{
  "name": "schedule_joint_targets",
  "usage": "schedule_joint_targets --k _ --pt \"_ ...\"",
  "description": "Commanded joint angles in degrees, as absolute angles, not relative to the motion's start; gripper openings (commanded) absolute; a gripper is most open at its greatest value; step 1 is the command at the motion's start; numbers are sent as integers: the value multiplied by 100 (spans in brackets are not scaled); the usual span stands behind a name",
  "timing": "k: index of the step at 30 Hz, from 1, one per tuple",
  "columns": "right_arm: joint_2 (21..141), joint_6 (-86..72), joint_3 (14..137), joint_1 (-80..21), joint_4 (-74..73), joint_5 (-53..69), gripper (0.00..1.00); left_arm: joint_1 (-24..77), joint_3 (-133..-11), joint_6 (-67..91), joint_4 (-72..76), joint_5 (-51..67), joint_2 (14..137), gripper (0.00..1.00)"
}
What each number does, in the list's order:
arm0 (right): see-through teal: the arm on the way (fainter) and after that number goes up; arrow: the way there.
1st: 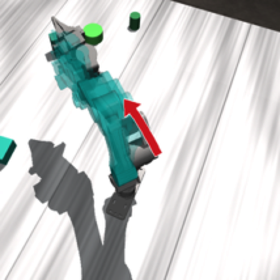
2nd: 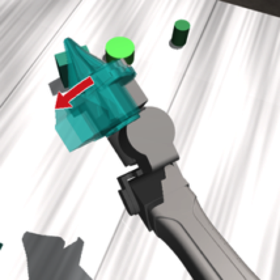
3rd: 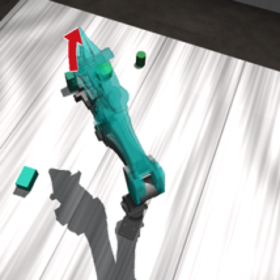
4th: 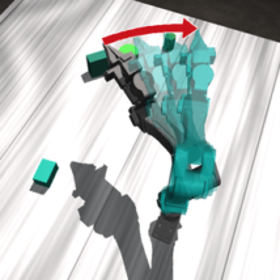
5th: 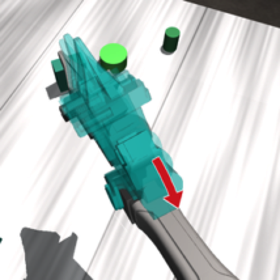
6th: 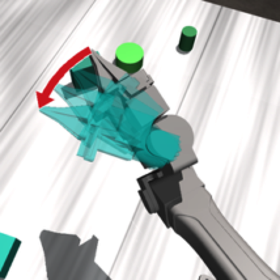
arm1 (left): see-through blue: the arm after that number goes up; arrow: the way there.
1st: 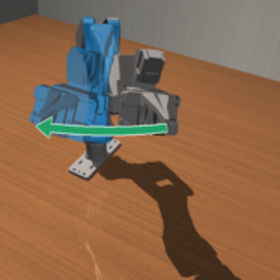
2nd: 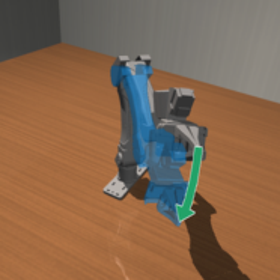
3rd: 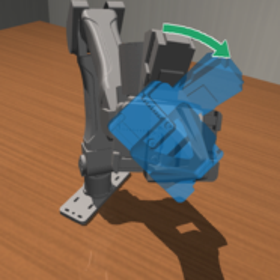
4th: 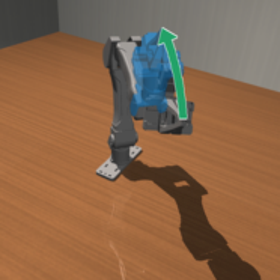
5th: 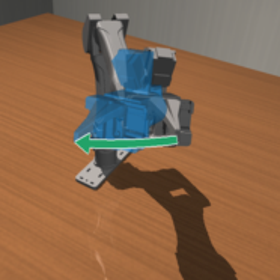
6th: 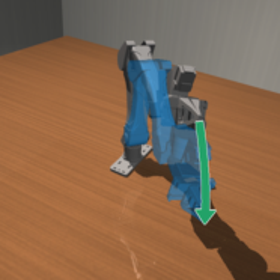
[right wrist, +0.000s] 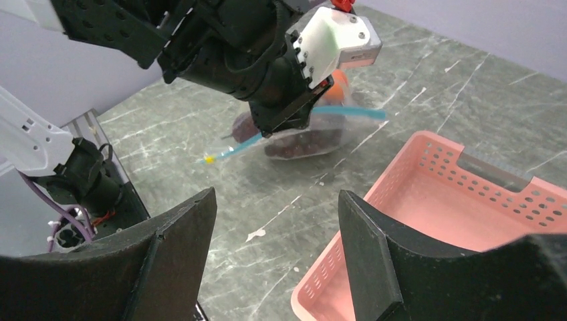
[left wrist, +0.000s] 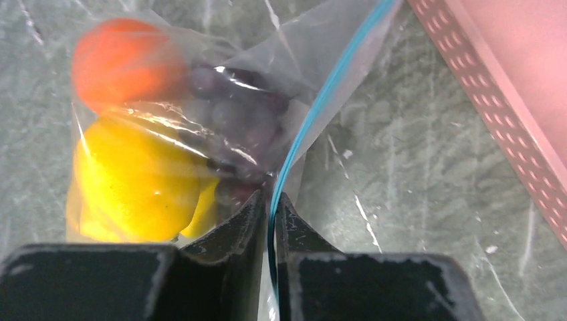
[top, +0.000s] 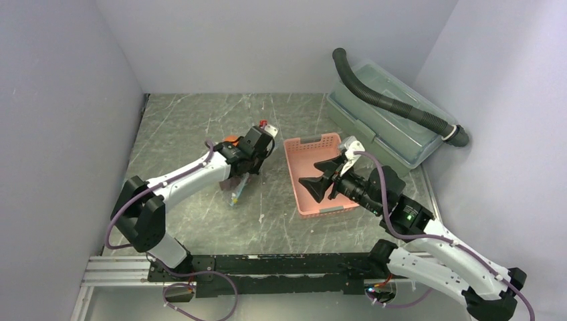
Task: Place the food in the zip-top bag and seal the zipper
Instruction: Place the zipper food storage bag at the center of the board.
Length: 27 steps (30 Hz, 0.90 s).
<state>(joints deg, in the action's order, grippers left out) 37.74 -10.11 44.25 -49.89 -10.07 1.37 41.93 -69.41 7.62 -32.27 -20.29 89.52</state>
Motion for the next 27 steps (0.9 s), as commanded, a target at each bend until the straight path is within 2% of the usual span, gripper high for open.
schedule_joint_targets --k 1,14,19,24,25,26,27 --pt "3858 -1134 4452 -4975 -1021 18 71 4423 -6672 1277 -3158 -1850 8537 20" --pt "4044 -1460 4464 -4973 -1444 -621 76 4794 -5973 1578 -2685 -1072 7390 42" --pt "4223 -1525 4523 -4974 -1569 -585 77 4790 -6073 1567 -2802 -795 7020 48" --pt "4340 -1626 4583 -4974 -1656 -636 79 4791 -6213 1494 -3041 -815 6664 59" --pt "4342 -1637 4575 -4975 -1634 -617 79 4796 -6228 1435 -3072 -797 6610 67" --pt "4330 -1686 4548 -4975 -1584 -596 81 4794 -6227 1367 -3088 -767 6553 87" --pt "4300 -1752 4497 -4970 -1519 -578 85 4795 -6242 1293 -3108 -750 6498 98"
